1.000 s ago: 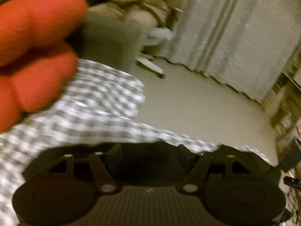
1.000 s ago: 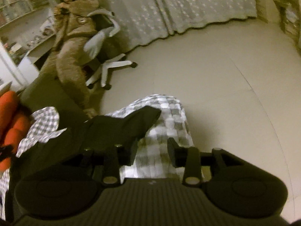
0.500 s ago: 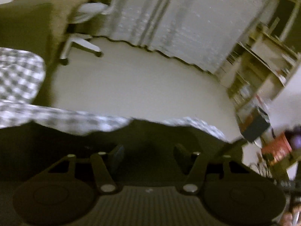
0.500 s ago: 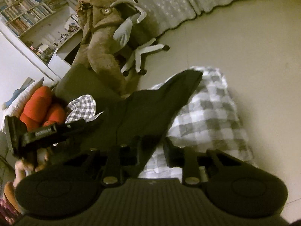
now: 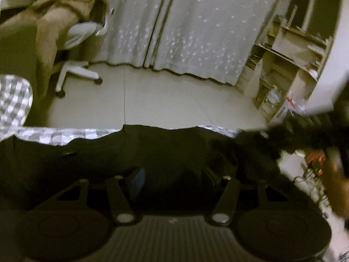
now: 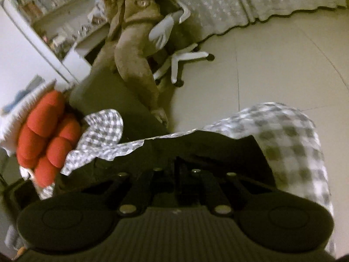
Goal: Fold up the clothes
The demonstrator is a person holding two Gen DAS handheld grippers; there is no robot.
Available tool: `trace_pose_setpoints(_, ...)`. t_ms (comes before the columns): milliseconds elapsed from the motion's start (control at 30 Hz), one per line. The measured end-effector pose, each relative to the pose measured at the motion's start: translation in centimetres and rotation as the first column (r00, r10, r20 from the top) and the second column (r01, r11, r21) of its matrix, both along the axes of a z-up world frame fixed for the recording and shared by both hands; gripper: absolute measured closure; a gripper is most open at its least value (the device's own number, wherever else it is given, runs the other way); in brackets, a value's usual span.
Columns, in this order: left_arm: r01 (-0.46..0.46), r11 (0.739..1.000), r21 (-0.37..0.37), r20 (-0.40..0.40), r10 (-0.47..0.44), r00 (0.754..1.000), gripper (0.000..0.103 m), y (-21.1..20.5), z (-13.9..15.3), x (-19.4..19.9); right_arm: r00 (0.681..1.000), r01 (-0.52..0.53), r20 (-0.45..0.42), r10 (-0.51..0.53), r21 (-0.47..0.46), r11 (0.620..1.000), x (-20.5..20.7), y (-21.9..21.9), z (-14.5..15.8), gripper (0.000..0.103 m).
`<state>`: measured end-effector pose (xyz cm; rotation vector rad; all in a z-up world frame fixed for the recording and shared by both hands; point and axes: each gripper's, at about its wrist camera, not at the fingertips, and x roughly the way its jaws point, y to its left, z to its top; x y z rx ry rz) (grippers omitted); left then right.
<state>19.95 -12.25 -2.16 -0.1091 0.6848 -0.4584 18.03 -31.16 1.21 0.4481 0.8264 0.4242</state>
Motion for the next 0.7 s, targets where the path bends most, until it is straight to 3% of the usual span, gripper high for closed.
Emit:
trace_pose_setpoints(100,0.017,0.998,0.055,0.074,-0.021,0.997,0.045,-0.7,-0.6,-1.0,0.999,-0.026,-0.028,0.024,-0.059,0.998,1.8,1.9,-0.8,0.097)
trace_pose_setpoints(267,0.022,0.997,0.075,0.081,-0.028,0.996,0.043,-0.8,-0.4,-1.0,0.999,0.009,-0.050,-0.016,-0.143,0.990,4.4,3.2,-1.2,0.092)
trace_pose_setpoints(367,0.023,0.999,0.037,0.073,-0.026,0.997,0.042,-0.2,-0.4,-0.8,0.999,0.033,-0.027,-0.035,-0.083,0.996,4.4,2.4,-0.1,0.089)
trace_pose_setpoints(433,0.023,1.000,0.006,0.065,-0.023,0.998,0.042,0.1,-0.5,-0.8,0.999,0.034,-0.011,-0.035,-0.057,0.998,3.8,1.6,0.5,0.077)
trace_pose_setpoints(467,0.023,1.000,-0.009,0.062,-0.022,0.998,0.042,0.3,-0.5,-0.8,0.999,0.044,-0.006,-0.045,-0.060,0.997,3.5,1.2,0.6,0.062)
trace_pose_setpoints(700,0.020,0.996,-0.087,0.042,-0.017,0.999,0.042,1.1,-1.0,-0.2,0.994,0.098,-0.030,-0.100,-0.081,0.992,2.1,-1.1,-0.3,0.060)
